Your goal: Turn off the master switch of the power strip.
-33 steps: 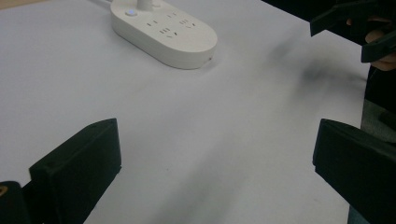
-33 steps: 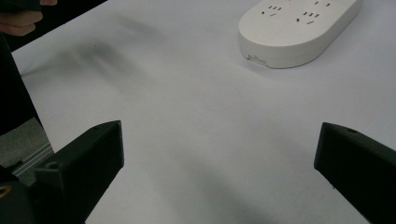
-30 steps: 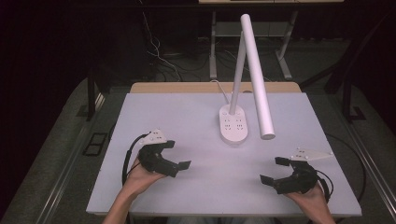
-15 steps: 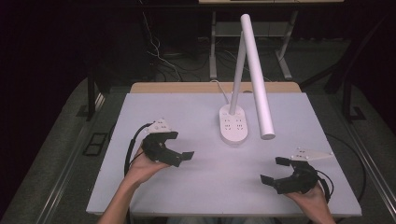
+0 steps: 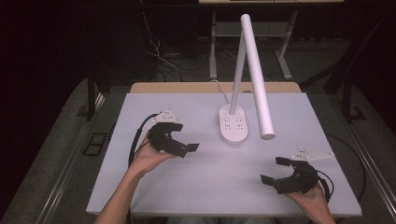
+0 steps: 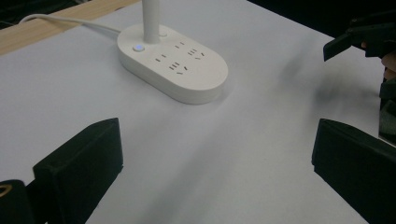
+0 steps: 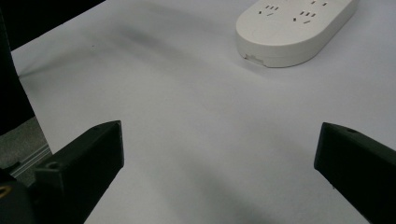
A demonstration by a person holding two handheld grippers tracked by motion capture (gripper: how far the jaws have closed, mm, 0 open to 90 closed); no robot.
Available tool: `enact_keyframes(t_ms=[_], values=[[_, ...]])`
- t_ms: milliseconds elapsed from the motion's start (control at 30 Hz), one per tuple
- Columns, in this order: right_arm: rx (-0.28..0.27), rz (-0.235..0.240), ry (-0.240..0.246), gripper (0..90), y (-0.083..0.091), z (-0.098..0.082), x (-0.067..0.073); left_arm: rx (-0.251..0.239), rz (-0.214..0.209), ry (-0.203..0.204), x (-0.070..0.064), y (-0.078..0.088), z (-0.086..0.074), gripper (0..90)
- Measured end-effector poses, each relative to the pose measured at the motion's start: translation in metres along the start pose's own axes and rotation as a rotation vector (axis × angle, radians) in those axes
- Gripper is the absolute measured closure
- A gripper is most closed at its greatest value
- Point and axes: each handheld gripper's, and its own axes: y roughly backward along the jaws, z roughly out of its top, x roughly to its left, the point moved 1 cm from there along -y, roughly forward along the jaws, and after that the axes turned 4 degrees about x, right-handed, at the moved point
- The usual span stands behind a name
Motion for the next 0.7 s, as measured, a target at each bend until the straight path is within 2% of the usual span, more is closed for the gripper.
enact_keyframes(t_ms=[333, 700], values=[[0.006, 0.002, -0.011, 0.8, 0.0, 0.0, 0.0, 0.015, 0.008, -0.012, 0.007, -0.006, 0.015, 0.7], [0.002, -0.005, 0.002, 0.8, -0.001, 0.0, 0.0, 0.034, 0.009, -0.023, 0.016, -0.013, 0.033, 0.7]])
